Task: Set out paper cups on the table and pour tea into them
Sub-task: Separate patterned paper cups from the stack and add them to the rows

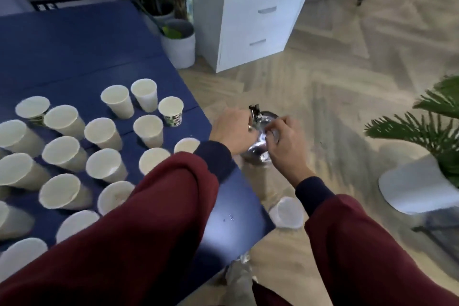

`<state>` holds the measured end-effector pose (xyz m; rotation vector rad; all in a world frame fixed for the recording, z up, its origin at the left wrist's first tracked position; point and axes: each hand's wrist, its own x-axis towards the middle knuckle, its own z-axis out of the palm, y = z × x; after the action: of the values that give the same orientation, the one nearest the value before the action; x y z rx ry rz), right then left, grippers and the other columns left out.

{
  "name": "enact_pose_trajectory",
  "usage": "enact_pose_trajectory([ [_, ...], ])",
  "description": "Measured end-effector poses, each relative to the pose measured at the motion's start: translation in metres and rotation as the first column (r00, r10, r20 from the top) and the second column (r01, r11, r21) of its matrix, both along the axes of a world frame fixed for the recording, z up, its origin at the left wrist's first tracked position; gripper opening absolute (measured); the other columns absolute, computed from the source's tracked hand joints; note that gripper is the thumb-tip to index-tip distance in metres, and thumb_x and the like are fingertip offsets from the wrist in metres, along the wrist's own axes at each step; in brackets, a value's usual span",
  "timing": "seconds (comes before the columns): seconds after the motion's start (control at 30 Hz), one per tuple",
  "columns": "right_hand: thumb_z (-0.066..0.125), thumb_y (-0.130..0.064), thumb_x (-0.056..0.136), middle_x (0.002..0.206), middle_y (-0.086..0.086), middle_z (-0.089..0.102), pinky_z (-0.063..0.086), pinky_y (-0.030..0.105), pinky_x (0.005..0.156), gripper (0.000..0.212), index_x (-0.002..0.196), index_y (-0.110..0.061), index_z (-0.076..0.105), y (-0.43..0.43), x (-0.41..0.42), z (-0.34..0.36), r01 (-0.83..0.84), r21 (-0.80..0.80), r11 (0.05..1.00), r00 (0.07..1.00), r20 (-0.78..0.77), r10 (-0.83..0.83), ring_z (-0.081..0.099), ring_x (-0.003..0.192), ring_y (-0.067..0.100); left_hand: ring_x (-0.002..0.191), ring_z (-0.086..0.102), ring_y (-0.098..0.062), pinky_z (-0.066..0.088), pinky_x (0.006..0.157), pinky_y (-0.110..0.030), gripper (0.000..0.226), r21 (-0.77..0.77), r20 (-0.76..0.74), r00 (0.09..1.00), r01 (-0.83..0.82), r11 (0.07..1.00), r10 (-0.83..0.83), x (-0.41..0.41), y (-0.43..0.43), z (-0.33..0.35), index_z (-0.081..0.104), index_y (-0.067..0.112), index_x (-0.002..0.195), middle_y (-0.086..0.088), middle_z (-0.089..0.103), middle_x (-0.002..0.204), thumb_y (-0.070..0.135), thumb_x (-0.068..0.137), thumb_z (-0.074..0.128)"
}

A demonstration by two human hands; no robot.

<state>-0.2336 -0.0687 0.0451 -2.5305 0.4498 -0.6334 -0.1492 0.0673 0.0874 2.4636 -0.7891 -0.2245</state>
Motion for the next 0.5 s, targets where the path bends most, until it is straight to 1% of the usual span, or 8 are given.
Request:
enact_pose_trajectory([
  [0.07, 0.059, -0.003, 0.08, 0.094, 0.015, 0.061, 0.03, 0.016, 0.084, 0.015, 0.088, -0.002, 0.071, -0.031, 0.013, -0.005, -0.055, -0.001, 0.998, 0.998, -0.024, 0.055, 0.05, 0.096, 0.02, 0.102, 0.056, -0.032, 0.049, 0.086, -0.043, 0.02, 0.045, -0.09, 0.995, -0.039, 0.998, 0.043, 0.006, -0.031, -0.014, 0.064, 0.012, 0.099, -0.01, 0.062, 0.104, 0.025, 0.085, 0.058],
  [0.13, 0.06, -0.003, 0.082, 0.094, 0.018, 0.062, 0.033, 0.019, 0.084, 0.016, 0.093, 0.0, 0.072, -0.058, 0.024, -0.012, -0.089, -0.006, 0.996, 0.993, -0.08, 0.088, 0.056, 0.096, 0.028, 0.108, 0.053, -0.033, 0.048, 0.091, -0.046, 0.022, 0.078, -0.141, 0.986, -0.078, 0.994, 0.089, 0.01, -0.054, -0.024, 0.062, 0.01, 0.103, -0.011, 0.058, 0.113, 0.024, 0.086, 0.058],
  [0.2, 0.06, -0.011, 0.09, 0.111, 0.02, 0.06, 0.04, 0.032, 0.091, 0.027, 0.114, 0.0, 0.067, -0.084, 0.036, -0.018, -0.092, 0.003, 0.996, 0.959, -0.269, 0.089, 0.057, 0.106, 0.037, 0.106, 0.054, -0.034, 0.048, 0.093, -0.046, 0.017, 0.081, -0.184, 0.974, -0.122, 0.989, 0.135, 0.018, -0.072, -0.033, 0.059, 0.01, 0.1, -0.012, 0.057, 0.114, 0.021, 0.087, 0.06],
  [0.23, 0.059, -0.017, 0.094, 0.122, 0.02, 0.056, 0.041, 0.038, 0.095, 0.036, 0.125, -0.001, 0.06, -0.096, 0.042, -0.021, -0.085, 0.004, 0.996, 0.917, -0.39, 0.08, 0.053, 0.114, 0.038, 0.106, 0.054, -0.034, 0.047, 0.093, -0.046, 0.016, 0.082, -0.207, 0.965, -0.145, 0.986, 0.159, 0.023, -0.082, -0.038, 0.055, 0.013, 0.1, -0.012, 0.056, 0.114, 0.022, 0.088, 0.061],
  [0.27, 0.059, -0.022, 0.095, 0.129, 0.02, 0.053, 0.041, 0.042, 0.098, 0.043, 0.133, -0.003, 0.054, -0.106, 0.047, -0.023, -0.085, -0.003, 0.996, 0.874, -0.48, 0.073, 0.05, 0.119, 0.039, 0.109, 0.053, -0.035, 0.046, 0.095, -0.046, 0.02, 0.089, -0.223, 0.958, -0.166, 0.982, 0.182, 0.029, -0.089, -0.043, 0.053, 0.014, 0.103, -0.013, 0.056, 0.117, 0.026, 0.089, 0.061],
  [0.33, 0.059, -0.029, 0.097, 0.137, 0.021, 0.049, 0.04, 0.046, 0.102, 0.053, 0.14, -0.003, 0.045, -0.119, 0.054, -0.027, -0.102, -0.004, 0.995, 0.823, -0.563, 0.082, 0.047, 0.126, 0.041, 0.117, 0.05, -0.036, 0.043, 0.099, -0.046, 0.036, 0.11, -0.242, 0.944, -0.204, 0.973, 0.225, 0.039, -0.1, -0.054, 0.051, 0.011, 0.119, -0.015, 0.053, 0.127, 0.034, 0.093, 0.059],
  [0.43, 0.06, -0.032, 0.097, 0.139, 0.021, 0.051, 0.042, 0.044, 0.104, 0.056, 0.14, -0.001, 0.043, -0.133, 0.063, -0.029, -0.121, 0.09, 0.989, 0.784, -0.603, 0.151, 0.048, 0.128, 0.039, 0.13, 0.045, -0.037, 0.038, 0.107, -0.045, 0.057, 0.119, -0.289, 0.919, -0.244, 0.962, 0.269, 0.053, -0.118, -0.064, 0.041, 0.004, 0.14, -0.018, 0.044, 0.144, 0.041, 0.098, 0.054],
  [0.5, 0.062, -0.029, 0.096, 0.129, 0.019, 0.061, 0.043, 0.035, 0.092, 0.049, 0.135, -0.002, 0.05, -0.138, 0.067, -0.03, -0.1, 0.199, 0.975, 0.78, -0.593, 0.201, 0.057, 0.119, 0.036, 0.136, 0.04, -0.036, 0.035, 0.111, -0.045, 0.063, 0.119, -0.325, 0.907, -0.241, 0.963, 0.267, 0.06, -0.129, -0.069, 0.033, 0.003, 0.147, -0.018, 0.038, 0.151, 0.041, 0.099, 0.05],
])
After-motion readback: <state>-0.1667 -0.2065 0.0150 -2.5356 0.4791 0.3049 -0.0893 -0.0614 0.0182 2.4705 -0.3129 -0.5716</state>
